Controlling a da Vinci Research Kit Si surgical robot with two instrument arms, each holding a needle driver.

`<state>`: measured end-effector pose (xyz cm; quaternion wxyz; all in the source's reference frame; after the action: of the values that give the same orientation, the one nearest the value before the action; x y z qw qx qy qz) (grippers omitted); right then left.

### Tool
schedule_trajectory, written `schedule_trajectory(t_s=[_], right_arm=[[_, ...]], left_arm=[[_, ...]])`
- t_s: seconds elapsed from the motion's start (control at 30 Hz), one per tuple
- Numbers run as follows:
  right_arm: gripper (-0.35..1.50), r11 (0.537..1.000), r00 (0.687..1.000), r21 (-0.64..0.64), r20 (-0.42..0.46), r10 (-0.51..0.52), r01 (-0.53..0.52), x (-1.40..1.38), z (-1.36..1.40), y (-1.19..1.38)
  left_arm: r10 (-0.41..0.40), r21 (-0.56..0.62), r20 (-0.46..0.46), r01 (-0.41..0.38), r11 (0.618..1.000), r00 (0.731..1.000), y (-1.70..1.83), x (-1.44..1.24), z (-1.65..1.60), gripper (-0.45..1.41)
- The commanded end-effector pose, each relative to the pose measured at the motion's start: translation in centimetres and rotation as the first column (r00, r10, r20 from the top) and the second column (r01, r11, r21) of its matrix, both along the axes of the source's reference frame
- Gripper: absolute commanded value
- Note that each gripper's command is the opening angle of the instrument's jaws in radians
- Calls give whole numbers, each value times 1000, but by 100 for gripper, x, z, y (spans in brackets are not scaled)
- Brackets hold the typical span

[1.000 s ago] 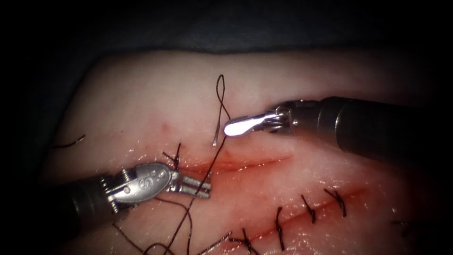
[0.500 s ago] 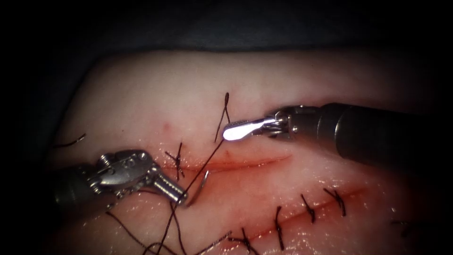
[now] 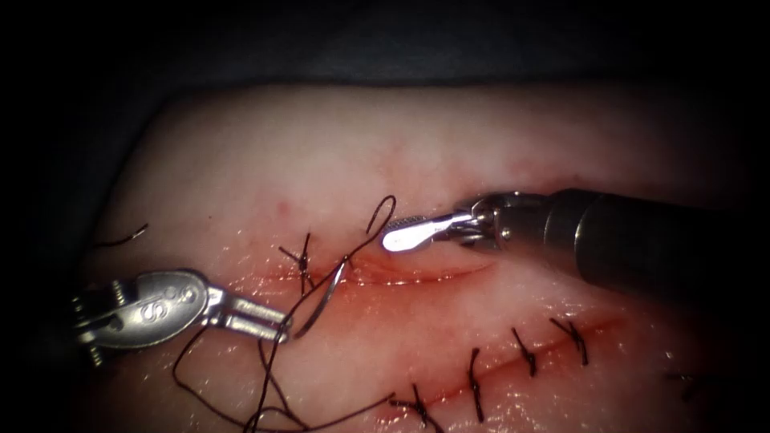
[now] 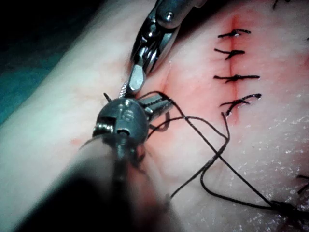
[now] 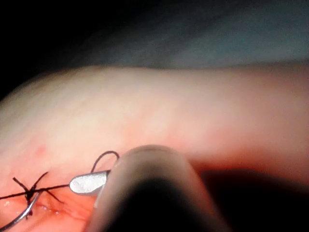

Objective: Wound Closure
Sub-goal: Pull the needle through the skin with the left gripper.

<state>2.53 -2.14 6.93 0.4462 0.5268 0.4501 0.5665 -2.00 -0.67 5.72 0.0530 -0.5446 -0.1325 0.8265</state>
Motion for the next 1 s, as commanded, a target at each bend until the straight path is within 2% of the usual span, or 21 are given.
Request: schedule_trajectory(t_s=[0.03,0.13,0.2,0.27,0.3,0.47,0.53,0.63,0.77,0.93,1.0], right_arm=[[54,1000,1000,-3,-5,-1,1,10,-1,6],[52,1000,1000,-2,-6,-3,3,9,-2,5],[49,1000,1000,-2,-6,-3,3,7,-3,5],[46,1000,1000,-2,-6,-4,4,7,-3,4],[41,1000,1000,-2,-6,-4,4,7,-4,4],[36,1000,1000,-2,-8,-5,5,8,-4,4],[44,1000,1000,-3,-11,-6,6,11,-5,4],[39,1000,1000,-4,-12,-7,7,11,-6,3],[42,1000,1000,-4,-12,-7,7,11,-8,2],[31,1000,1000,-30,-9,-9,9,10,-10,-3],[32,997,1000,-78,-5,-11,10,9,-14,-6]], left_arm=[[-7,-45,-26,6,999,1000,5,-7,0,-45],[-21,-161,-92,6,987,996,5,-6,-7,-45],[-56,-280,-183,3,960,982,9,-2,-12,-45],[-86,-333,-225,6,943,971,12,1,-14,-45],[-112,-361,-271,7,933,956,13,7,-17,-45],[-129,-359,-325,5,933,937,11,25,-23,-45],[-132,-358,-341,1,934,931,14,33,-24,-45],[-138,-369,-341,3,929,930,22,42,-26,-45],[-215,-441,-292,68,895,932,47,50,-34,-45],[-333,-555,-195,176,813,923,76,54,-44,-45],[-379,-578,-118,247,778,918,90,56,-48,-45]])
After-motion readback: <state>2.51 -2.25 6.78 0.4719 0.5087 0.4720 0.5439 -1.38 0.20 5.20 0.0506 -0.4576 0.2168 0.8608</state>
